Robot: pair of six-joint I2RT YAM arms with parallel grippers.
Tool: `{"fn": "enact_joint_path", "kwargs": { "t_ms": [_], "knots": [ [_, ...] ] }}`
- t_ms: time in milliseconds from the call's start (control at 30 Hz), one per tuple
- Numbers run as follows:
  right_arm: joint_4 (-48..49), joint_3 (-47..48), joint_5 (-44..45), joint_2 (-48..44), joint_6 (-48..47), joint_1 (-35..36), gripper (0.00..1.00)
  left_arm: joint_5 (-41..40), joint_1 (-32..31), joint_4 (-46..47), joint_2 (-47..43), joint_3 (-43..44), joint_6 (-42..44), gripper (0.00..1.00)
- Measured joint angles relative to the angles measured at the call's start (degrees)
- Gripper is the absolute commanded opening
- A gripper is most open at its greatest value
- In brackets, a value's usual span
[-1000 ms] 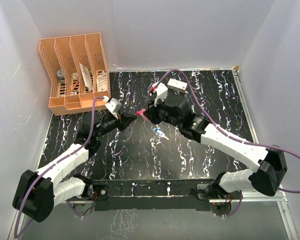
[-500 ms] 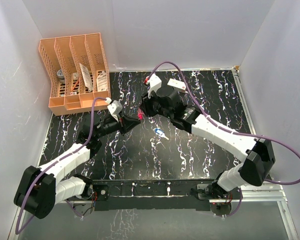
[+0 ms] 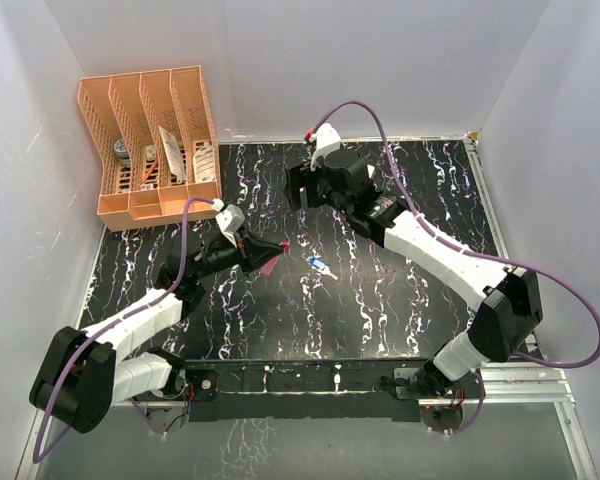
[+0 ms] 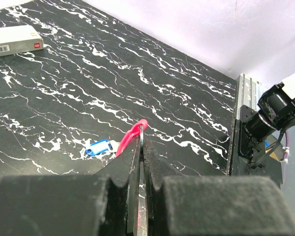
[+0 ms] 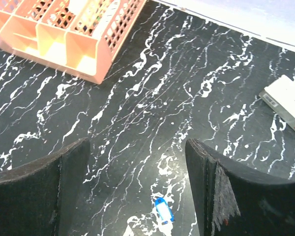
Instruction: Put the keys on the keyring
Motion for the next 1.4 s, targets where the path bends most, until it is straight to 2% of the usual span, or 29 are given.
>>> {"fn": "enact_joint_path", "kwargs": {
  "t_ms": [300,500,667,800,933,1100,1400],
  "knots": [
    [1.7,-5.6,1.6,-5.5,0.1,-1.9,0.75,-7.7,0.0,4.0,-0.6,-0.6,-5.5,0.00],
    [5.6,-14.1,1.0,-12.5,0.5,-1.9,0.67,-14.1,0.0,15.9,2.0,-2.7,-14.1,0.00],
    [11.0,-21.9,-3.1,-18.7,0.4,-1.9,0.66,-16.3,0.2,26.1,7.6,-2.8,-21.6,0.00],
    [13.4,-22.0,-6.5,-18.9,0.9,-1.9,0.66,-16.9,0.5,35.0,13.0,-2.8,-28.1,0.00],
    [14.1,-22.0,-9.3,-18.0,1.8,-1.9,0.63,-17.3,0.5,39.8,18.2,-2.9,-33.4,0.00],
    [15.4,-22.7,-12.0,-17.5,3.3,-1.9,0.58,-17.2,0.7,41.0,21.3,-2.9,-37.5,0.00],
    [15.6,-22.7,-11.7,-14.2,4.5,-1.9,0.58,-13.9,1.3,42.7,21.3,-0.9,-43.1,0.00]
  ]
}}
